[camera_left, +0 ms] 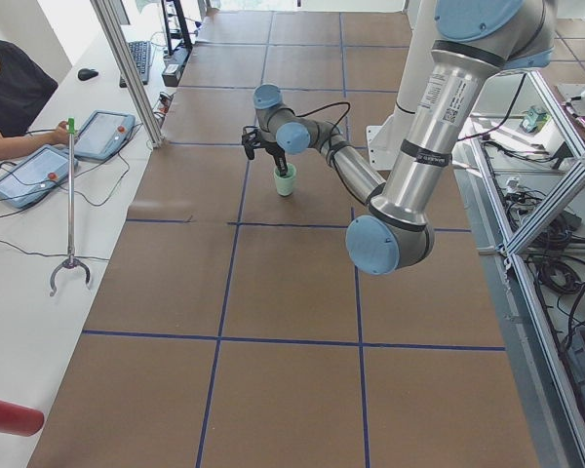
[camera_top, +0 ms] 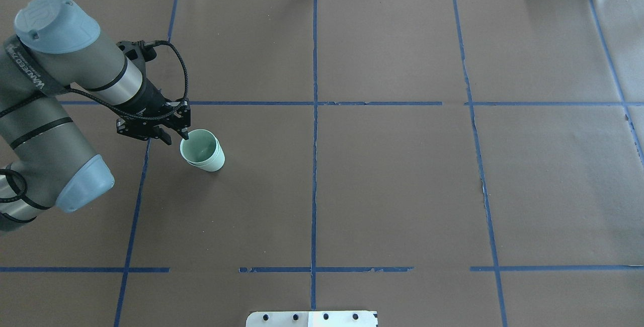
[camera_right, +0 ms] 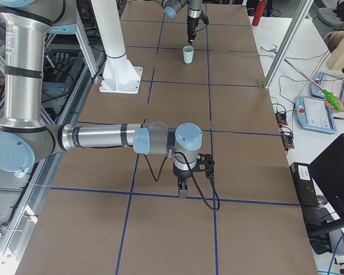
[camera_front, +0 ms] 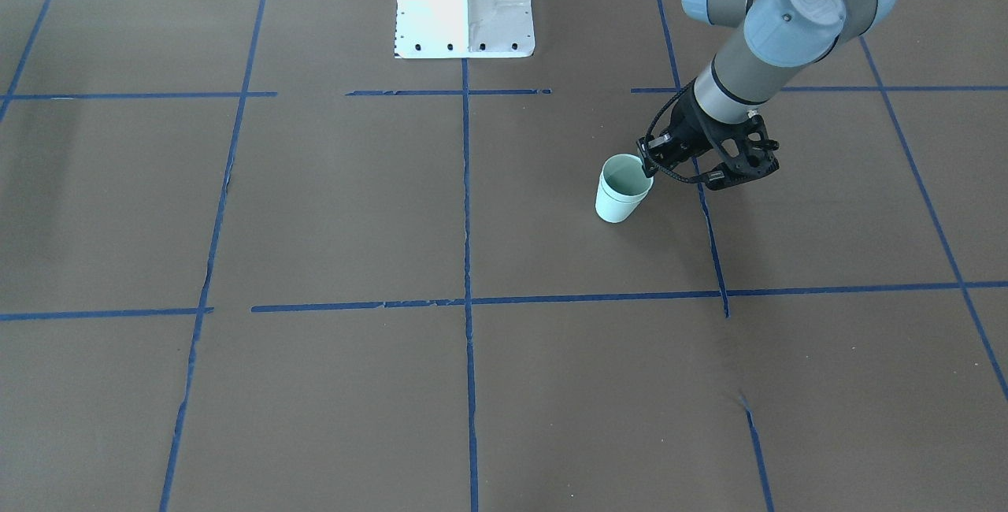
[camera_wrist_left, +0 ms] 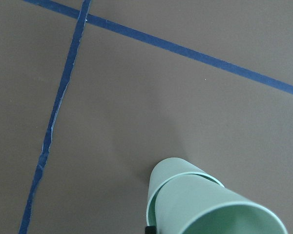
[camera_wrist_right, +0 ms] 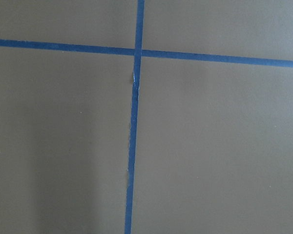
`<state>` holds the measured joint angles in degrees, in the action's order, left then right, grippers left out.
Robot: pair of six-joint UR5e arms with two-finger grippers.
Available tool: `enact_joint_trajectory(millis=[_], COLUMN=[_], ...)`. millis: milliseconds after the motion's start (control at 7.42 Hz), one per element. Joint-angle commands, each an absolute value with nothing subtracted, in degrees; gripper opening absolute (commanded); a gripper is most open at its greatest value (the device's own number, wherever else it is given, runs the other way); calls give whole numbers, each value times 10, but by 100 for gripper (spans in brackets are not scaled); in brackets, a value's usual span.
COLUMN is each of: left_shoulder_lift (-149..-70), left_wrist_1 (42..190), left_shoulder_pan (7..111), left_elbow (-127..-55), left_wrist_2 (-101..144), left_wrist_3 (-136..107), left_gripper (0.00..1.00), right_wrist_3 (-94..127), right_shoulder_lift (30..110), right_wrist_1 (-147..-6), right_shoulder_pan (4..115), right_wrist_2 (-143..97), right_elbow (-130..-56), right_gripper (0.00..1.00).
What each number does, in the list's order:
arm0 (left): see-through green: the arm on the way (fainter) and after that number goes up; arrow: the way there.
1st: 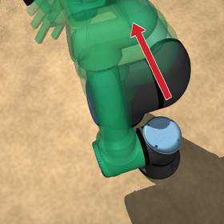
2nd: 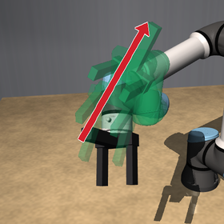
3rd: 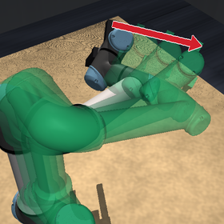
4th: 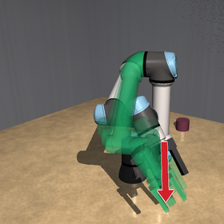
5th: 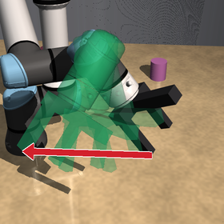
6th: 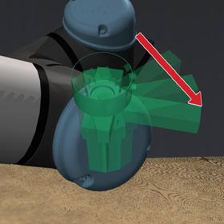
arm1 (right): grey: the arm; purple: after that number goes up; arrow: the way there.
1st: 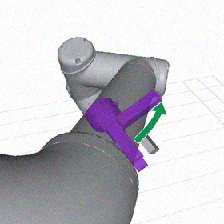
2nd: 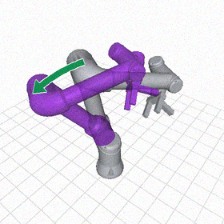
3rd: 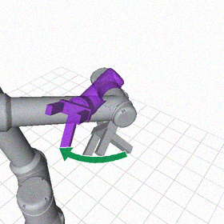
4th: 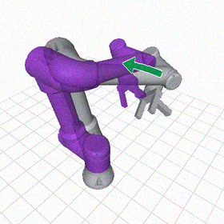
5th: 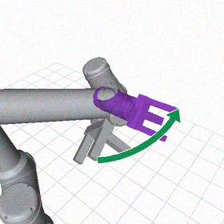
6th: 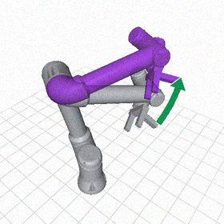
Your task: Stack cups
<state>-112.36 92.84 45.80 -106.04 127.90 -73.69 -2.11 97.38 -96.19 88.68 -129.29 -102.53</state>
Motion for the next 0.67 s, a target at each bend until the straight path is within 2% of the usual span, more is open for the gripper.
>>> enact_joint_trajectory(millis=[0,404,539], left_shoulder_lift=[-1121,-1114,-1114], left_wrist_1=[937,929,912], left_shoulder_pan=[459,485,536], left_elbow=[-1070,-1091,-1095], left_wrist_2=[1279,1277,1278], left_wrist_3=[-734,-710,-633], left_gripper=[100,100,100], right_wrist_3=[-21,-21,-21], right_shoulder_lift=[974,974,974], right_wrist_1=[-962,-962,-962], right_shoulder_pan=[887,887,887], right_wrist_2=[-1293,-1293,-1293], right_elbow=[-1026,-1026,-1026], right_gripper=[100,100,100])
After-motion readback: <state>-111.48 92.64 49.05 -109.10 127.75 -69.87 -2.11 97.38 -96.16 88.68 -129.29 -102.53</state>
